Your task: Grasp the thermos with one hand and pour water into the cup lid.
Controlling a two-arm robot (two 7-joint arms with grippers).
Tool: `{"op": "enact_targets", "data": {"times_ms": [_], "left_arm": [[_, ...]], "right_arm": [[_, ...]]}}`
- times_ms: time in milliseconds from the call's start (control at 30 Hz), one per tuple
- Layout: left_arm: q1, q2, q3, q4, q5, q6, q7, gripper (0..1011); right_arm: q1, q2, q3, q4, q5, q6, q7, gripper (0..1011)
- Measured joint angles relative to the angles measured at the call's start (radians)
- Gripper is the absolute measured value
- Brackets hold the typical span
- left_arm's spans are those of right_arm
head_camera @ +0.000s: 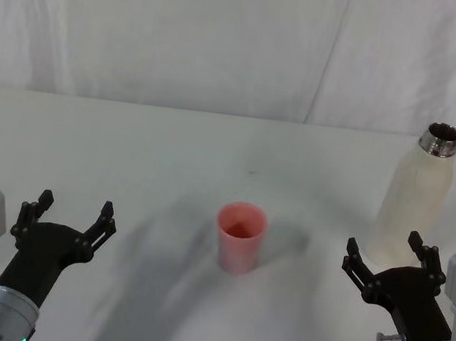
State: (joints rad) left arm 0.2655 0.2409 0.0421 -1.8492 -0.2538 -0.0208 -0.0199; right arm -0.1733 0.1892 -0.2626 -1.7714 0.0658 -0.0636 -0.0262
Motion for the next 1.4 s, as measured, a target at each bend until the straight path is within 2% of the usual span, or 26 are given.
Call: {"op": "enact_targets", "data": {"times_ms": [1400], "left_arm": [[0.0,0.0,0.0,0.0,0.0,0.0,0.0,1001]], "right_arm": [[0.0,0.0,0.0,0.0,0.0,0.0,0.0,1001]]}}
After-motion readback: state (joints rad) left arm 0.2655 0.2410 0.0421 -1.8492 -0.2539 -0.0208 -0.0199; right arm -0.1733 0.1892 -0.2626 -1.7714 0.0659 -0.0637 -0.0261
